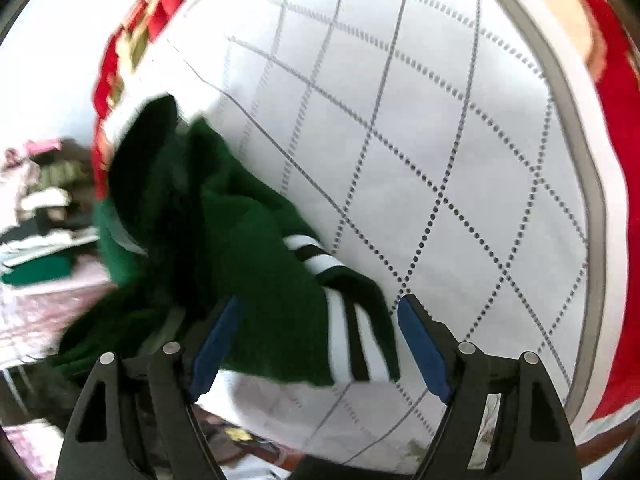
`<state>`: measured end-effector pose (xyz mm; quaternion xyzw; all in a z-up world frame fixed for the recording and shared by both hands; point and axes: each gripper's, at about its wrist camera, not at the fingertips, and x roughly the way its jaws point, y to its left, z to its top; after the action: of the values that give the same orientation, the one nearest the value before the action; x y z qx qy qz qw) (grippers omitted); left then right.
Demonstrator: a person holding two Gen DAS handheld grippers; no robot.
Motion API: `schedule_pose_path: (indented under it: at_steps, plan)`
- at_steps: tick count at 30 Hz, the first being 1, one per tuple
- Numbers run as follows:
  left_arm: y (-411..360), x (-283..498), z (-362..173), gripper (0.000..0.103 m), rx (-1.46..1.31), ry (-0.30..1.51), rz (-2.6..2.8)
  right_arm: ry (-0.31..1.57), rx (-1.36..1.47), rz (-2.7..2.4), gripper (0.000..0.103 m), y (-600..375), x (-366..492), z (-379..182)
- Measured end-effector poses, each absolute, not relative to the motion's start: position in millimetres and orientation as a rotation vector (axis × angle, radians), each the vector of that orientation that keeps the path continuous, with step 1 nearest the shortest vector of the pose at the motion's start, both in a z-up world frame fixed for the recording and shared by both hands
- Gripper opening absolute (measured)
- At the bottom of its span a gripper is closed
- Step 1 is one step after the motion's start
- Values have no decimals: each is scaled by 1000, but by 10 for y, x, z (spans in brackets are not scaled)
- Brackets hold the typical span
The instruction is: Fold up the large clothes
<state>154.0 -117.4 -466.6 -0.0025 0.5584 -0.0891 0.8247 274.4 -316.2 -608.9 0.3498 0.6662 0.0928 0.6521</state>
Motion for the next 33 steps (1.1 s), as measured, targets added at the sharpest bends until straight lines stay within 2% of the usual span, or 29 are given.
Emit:
schedule_pose_path:
  at_steps: [3,5,9,14,15,16,17,20,22,24,26,27,29,33]
  plan:
    - [-1044,1364,-4644,87,-93,1239,-167,1501,853,270,84,-3210,2766,-5916]
    - [-979,1302,-4641,87,-127,1258,-146,1496,930,360,96,-3159,2807,-5896]
    - [-895,1202,-4612,87,-149,1285,-104,1535,1014,453,96,-2781,2933,-6053]
    - [-859,1122,-4538,87,-173,1308,-74,1637,1102,562,94,-2268,3268,-6532]
    - [-852,1104,-4535,87,-182,1321,-66,1632,1089,562,85,-2197,3324,-6556]
    - [-837,1092,-4531,87,-191,1327,-58,1612,1036,571,43,-2118,3399,-6499]
    - [-815,1072,-4519,87,-203,1331,-50,1607,976,571,33,-2032,3473,-6450]
    - [-746,1042,-4480,87,-232,1334,-23,1493,904,585,20,-2005,3585,-6052]
    - [-690,1071,-4443,87,-246,1319,-4,1403,881,587,20,-2098,3640,-5781]
    - [-635,1149,-4447,87,-255,1303,19,1401,770,556,21,-2186,3670,-5689]
    - [-601,1244,-4469,87,-242,1294,46,1500,542,440,33,-2113,3760,-5880]
    - [-564,1305,-4473,87,-229,1288,68,1549,493,408,35,-2092,3779,-5993]
    - [-476,1417,-4455,87,-216,1258,114,1614,535,403,37,-2112,3783,-6113]
    - [-286,1655,-4503,87,-226,1235,172,1615,620,487,39,-2255,3688,-5911]
